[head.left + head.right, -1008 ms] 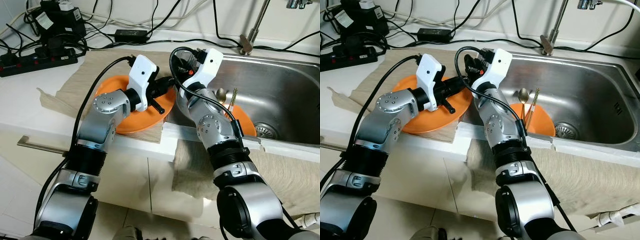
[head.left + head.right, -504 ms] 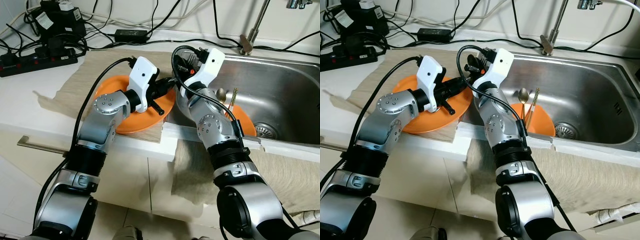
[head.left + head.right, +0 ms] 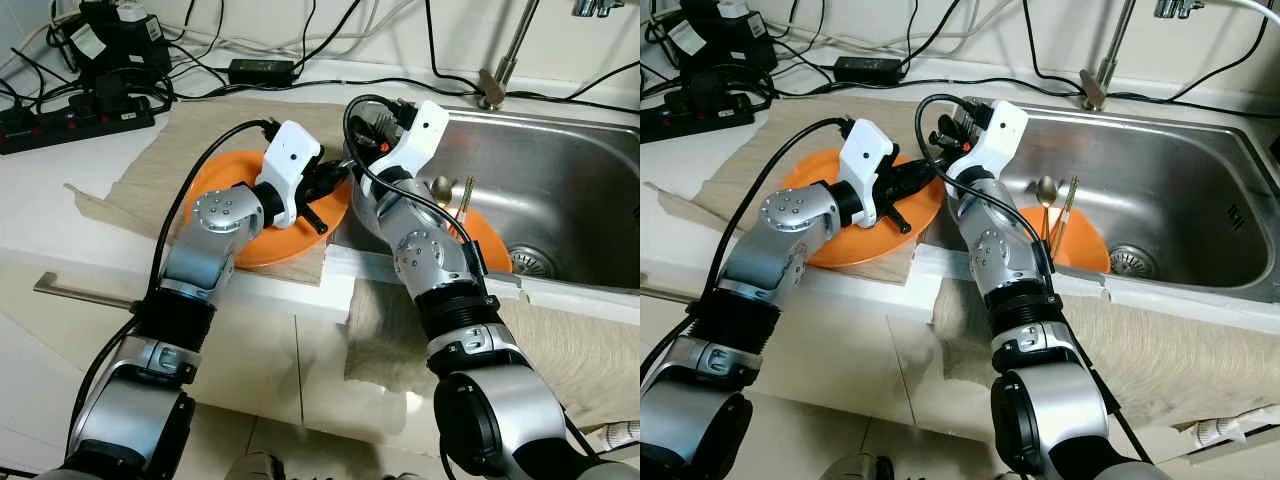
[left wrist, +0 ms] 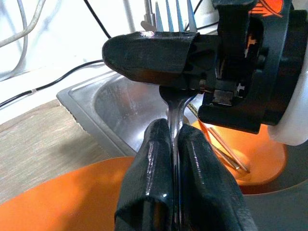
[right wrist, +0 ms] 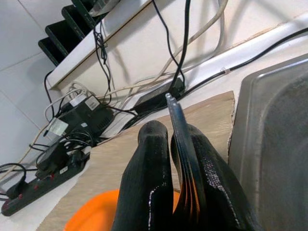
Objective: Kitchen organization
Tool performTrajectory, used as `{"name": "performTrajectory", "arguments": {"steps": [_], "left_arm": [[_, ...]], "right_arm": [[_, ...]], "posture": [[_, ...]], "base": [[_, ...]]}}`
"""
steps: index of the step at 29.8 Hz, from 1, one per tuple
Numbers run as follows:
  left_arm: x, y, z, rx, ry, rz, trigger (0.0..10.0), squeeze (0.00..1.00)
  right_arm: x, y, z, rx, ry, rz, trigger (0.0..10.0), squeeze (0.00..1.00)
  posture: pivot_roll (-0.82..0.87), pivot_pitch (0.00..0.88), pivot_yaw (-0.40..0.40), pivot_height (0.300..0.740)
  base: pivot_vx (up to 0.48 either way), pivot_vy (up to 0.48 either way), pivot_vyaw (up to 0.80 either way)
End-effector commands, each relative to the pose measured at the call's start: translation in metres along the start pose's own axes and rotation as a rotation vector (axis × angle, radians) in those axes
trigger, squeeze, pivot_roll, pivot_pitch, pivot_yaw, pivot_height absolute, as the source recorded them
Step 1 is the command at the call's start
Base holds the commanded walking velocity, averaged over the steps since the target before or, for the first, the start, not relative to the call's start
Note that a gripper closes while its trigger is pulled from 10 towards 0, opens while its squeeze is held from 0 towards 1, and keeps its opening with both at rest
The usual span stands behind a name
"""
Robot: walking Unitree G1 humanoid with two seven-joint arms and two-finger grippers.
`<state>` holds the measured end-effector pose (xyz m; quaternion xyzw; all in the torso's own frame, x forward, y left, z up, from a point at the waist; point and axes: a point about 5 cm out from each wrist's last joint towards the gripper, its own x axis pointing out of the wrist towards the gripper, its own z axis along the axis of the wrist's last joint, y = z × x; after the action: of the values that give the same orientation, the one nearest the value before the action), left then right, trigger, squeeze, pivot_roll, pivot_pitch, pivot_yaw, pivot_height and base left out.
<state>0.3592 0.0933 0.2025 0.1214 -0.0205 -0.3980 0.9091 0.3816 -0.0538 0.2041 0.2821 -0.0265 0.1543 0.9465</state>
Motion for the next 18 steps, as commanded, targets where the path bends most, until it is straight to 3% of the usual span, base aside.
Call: {"name": "performTrajectory", "arguments": {"steps": [1, 18], "left_arm": [[-0.006, 0.024, 0.020, 0.036, -0.048, 0.124, 10.0, 1.00], [-0.012, 0.031, 0.011, 0.078, -0.003, 0.137, 10.0, 1.00]], "right_arm": [[-0.007, -0.004, -0.026, 0.022, 0.077, -0.041, 0.0, 0.00], [-0.009, -0.007, -0.028, 0.002, 0.080, -0.053, 0.0, 0.00]], "posture": [[0.07, 0.037, 0.027, 0.740], [0.07, 0.045, 0.026, 0.740]], "base": [[0.000, 0.000, 0.00], [0.000, 0.000, 0.00]]}}
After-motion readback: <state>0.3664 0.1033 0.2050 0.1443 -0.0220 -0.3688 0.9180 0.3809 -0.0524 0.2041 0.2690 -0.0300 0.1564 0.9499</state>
